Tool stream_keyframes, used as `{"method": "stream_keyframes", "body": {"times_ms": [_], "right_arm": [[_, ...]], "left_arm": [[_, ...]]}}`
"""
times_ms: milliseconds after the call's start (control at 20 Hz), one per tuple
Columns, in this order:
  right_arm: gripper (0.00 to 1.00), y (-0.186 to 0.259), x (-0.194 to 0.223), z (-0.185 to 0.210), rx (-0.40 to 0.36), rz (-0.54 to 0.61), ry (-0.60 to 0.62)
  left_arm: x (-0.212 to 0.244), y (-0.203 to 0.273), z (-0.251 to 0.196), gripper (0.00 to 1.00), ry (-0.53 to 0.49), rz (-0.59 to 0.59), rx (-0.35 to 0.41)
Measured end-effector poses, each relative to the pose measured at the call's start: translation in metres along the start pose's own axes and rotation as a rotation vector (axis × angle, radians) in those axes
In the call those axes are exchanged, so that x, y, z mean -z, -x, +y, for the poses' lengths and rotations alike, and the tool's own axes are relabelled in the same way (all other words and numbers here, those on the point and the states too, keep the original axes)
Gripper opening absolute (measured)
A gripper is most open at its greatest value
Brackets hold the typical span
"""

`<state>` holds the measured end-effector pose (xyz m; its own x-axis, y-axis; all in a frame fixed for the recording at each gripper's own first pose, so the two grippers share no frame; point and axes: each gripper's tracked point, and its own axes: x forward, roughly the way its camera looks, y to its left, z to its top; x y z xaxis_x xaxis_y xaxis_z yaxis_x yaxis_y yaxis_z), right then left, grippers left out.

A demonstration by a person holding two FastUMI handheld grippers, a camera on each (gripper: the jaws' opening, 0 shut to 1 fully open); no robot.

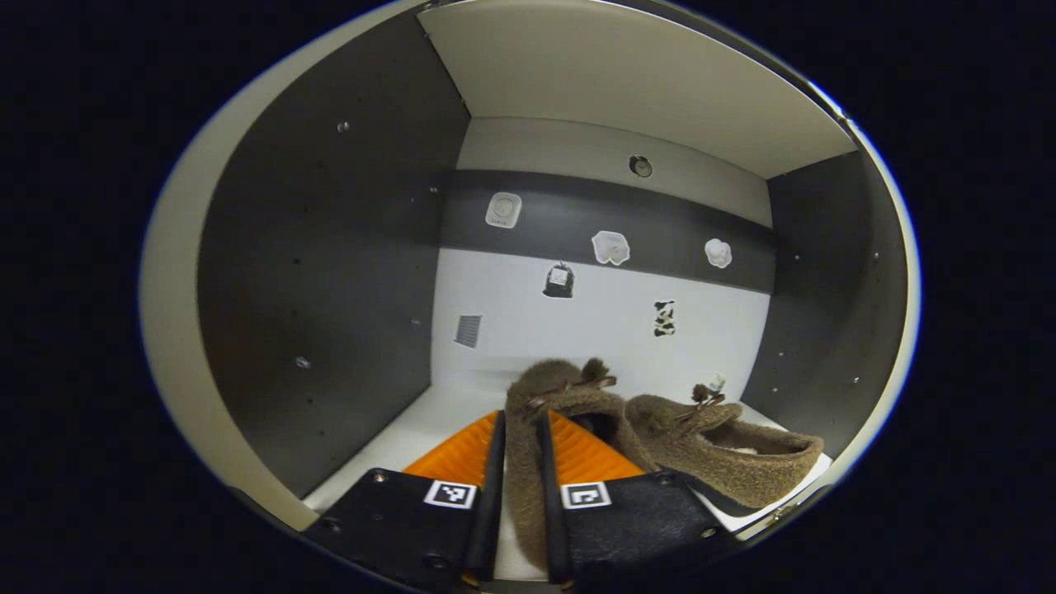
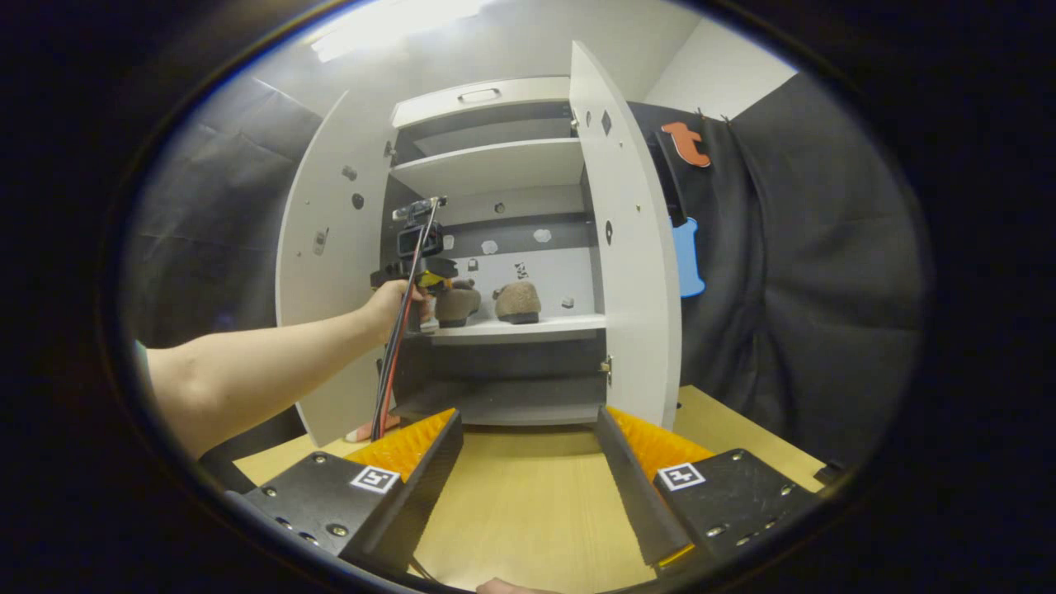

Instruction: Grab one shoe with the right hand and put it into the shoe cabinet, grab the other shoe with the left hand and put it into the shoe cabinet; then close the right door with the right hand and the left door with the left hand.

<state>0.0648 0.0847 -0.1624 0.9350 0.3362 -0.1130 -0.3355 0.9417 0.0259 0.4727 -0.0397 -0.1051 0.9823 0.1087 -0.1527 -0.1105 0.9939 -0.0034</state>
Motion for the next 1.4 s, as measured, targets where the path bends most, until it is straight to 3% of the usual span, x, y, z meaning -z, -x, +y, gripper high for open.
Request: {"method": "stream_keyframes", "body": {"times_ms": [150,300,350,600,900,1200,1400], "right_arm": [[0.98,0.004,-0.003,0.006,-0.003,-0.004,0.005],[0.98,0.011,-0.012,0.012,-0.009,-0.018,0.024],[0.98,0.013,-0.015,0.012,-0.005,-0.025,0.033],[0.98,0.034,-0.037,-0.002,0.041,-0.065,0.033],[0.98,0.045,-0.068,-0.044,0.1,-0.092,0.02],[0.98,0.038,-0.112,-0.115,0.125,-0.107,-0.015],[0.97,0.024,-0.138,-0.179,0.181,-0.105,-0.06]], "left_arm": [[-0.005,0.016,-0.004,0.75,-0.027,0.007,0.0],[-0.01,0.031,-0.009,0.85,-0.104,-0.009,0.008],[-0.012,0.04,-0.013,0.95,-0.107,-0.01,0.019],[-0.026,0.1,-0.026,0.99,-0.065,0.006,0.089],[-0.062,0.22,-0.043,0.97,-0.185,-0.116,0.196],[-0.042,0.342,-0.038,0.98,-0.236,-0.171,0.262],[-0.008,0.4,-0.036,0.98,-0.172,-0.117,0.339]]}}
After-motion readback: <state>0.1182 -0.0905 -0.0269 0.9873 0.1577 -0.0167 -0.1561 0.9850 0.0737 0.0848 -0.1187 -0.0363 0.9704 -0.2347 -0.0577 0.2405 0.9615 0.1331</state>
